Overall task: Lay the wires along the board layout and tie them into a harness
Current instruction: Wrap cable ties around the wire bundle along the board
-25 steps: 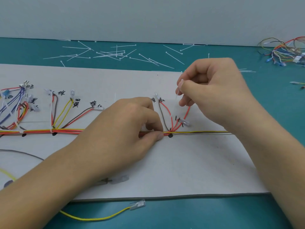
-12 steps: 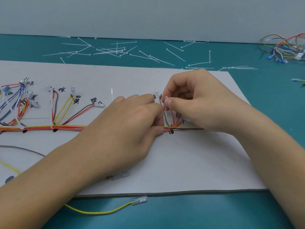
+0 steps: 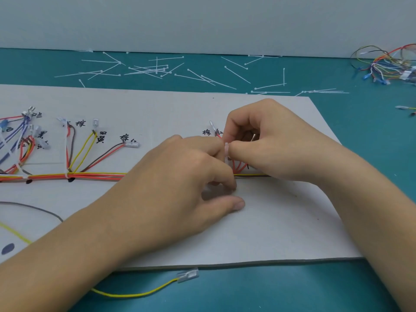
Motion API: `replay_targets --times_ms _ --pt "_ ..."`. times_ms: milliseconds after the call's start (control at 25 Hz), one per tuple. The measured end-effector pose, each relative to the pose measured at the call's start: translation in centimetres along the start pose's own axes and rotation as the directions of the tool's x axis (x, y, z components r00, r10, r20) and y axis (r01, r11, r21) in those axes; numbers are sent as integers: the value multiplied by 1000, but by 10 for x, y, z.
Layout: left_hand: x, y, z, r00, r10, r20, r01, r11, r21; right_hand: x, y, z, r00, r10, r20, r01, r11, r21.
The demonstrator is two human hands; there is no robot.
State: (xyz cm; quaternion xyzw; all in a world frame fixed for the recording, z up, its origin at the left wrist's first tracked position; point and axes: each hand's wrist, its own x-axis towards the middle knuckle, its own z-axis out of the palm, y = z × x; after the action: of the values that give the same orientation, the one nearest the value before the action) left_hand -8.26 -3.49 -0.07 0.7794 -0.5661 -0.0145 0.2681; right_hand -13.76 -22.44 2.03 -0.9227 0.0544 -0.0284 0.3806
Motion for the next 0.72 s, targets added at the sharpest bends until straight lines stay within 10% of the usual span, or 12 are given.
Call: replay_targets --times_ms 720 --pt "6 4 4 965 -252 78 263 937 -232 -1 -4 -1 1000 -1 -4 1 998 -61"
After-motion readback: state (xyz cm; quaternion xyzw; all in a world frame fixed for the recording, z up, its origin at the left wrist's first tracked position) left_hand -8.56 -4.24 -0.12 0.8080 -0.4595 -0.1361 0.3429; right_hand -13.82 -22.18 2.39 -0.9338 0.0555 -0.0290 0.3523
